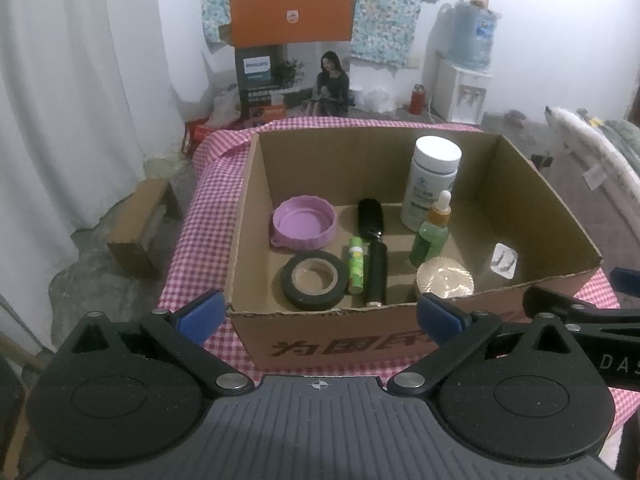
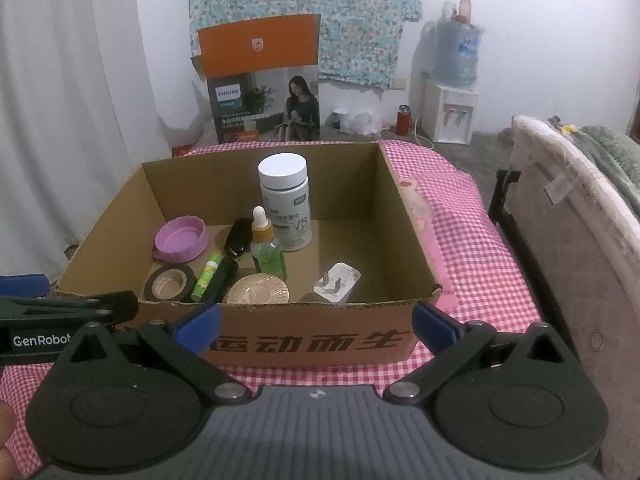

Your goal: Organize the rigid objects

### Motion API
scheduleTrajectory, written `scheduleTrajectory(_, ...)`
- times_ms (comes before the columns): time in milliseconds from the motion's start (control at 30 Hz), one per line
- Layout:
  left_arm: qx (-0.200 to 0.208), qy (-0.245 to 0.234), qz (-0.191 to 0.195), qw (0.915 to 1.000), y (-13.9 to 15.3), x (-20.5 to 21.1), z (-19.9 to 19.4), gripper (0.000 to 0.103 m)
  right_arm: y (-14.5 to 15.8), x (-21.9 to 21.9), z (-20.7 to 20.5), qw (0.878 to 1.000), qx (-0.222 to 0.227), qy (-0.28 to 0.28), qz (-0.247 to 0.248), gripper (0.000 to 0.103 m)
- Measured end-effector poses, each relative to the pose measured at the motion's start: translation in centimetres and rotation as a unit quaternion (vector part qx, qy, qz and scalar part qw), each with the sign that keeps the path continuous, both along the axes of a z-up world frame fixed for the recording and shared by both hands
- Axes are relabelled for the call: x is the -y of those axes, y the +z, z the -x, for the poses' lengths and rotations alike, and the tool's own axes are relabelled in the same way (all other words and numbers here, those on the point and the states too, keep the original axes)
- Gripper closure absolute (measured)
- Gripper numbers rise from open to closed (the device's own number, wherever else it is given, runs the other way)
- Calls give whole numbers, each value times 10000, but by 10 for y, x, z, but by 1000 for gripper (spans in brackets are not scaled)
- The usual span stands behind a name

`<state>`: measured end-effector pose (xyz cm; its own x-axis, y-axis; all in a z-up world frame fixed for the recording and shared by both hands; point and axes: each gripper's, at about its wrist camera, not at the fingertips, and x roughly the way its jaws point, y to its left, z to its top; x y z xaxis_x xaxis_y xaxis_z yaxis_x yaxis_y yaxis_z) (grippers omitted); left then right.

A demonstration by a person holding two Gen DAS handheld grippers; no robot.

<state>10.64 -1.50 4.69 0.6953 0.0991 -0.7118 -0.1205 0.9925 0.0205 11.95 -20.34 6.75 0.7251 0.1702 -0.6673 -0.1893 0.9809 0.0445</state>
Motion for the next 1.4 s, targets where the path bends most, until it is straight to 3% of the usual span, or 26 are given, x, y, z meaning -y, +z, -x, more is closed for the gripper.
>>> scheduleTrajectory(1400,-11,14,16,10000,1,-4,0,1,4,1,-2,10000,-3,5,35,0)
